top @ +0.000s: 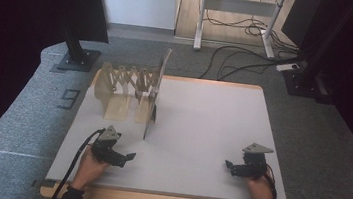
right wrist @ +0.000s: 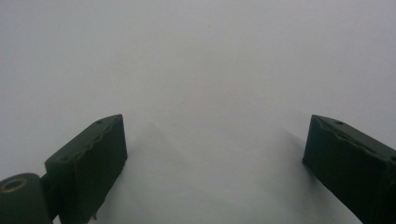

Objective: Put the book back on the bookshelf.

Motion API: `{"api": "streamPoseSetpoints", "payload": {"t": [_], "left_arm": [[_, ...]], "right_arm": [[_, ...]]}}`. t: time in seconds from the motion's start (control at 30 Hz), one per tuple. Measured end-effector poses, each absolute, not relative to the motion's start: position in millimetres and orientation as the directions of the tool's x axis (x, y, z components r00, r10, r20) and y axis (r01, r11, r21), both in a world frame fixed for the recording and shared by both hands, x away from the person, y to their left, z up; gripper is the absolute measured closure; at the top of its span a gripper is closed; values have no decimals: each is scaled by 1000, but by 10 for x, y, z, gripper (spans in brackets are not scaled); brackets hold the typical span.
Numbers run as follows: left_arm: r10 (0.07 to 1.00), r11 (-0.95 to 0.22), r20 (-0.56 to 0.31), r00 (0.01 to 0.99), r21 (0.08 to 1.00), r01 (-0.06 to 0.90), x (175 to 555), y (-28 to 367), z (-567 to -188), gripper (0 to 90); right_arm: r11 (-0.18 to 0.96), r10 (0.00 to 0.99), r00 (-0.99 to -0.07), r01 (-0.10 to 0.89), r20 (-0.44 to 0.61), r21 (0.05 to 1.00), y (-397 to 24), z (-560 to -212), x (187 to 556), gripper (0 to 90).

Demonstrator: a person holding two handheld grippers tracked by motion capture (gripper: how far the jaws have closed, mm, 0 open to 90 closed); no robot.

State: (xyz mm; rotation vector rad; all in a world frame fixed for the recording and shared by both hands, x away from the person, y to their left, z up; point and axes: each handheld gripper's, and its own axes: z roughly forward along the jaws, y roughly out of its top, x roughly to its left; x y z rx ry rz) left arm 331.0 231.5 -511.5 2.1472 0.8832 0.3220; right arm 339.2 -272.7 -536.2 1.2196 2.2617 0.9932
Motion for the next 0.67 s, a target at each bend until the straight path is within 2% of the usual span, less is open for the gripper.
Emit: {"api": "streamPoseSetpoints", "payload": {"t": [0.3,0.37,0.67], "left_arm": [[704,-505,-45,709,671,543,3359,2245,-5275,0],[706,-531,-3,709,660,532,3343,2203,-5282,0],[706,-530,-6,708,660,533,3342,2205,-5285,0]], "right_arm": [[372,836,-549,563,-3,737,-2727,-5362,3391,57],[372,836,-549,563,-3,738,-2727,-5363,3390,57],[369,838,-546,567,1,737,-2726,-5366,3383,56]]}}
